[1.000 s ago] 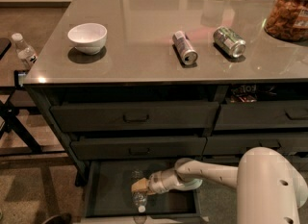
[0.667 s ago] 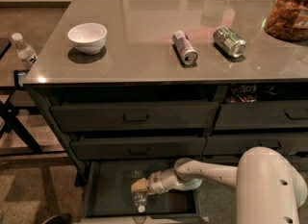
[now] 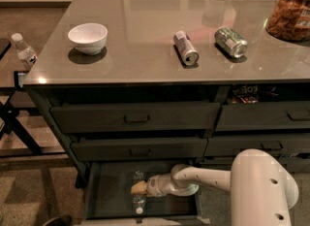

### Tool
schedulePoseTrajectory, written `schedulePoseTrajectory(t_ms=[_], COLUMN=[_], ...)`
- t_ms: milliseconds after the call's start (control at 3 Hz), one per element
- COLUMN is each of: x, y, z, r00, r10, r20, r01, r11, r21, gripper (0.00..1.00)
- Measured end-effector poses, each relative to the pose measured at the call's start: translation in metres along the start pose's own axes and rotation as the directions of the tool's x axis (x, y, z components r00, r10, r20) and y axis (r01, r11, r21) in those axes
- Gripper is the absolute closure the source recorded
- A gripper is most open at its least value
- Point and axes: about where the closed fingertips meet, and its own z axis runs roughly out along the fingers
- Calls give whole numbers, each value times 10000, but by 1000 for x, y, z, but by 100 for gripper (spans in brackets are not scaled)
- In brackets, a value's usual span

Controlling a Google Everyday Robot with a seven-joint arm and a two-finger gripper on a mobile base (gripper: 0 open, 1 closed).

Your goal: Place water bottle into bottom drawer

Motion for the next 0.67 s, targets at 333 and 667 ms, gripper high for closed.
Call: schedulePoseTrajectory(t_ms=[333,667], x=[-15,-15], y=[-21,-21], z=[22,23], r00=[9985,9985], r10=[202,207], r20=[501,498], r01=[-198,-203], r11=[9998,9998], r21=[-84,-89], gripper=[100,100])
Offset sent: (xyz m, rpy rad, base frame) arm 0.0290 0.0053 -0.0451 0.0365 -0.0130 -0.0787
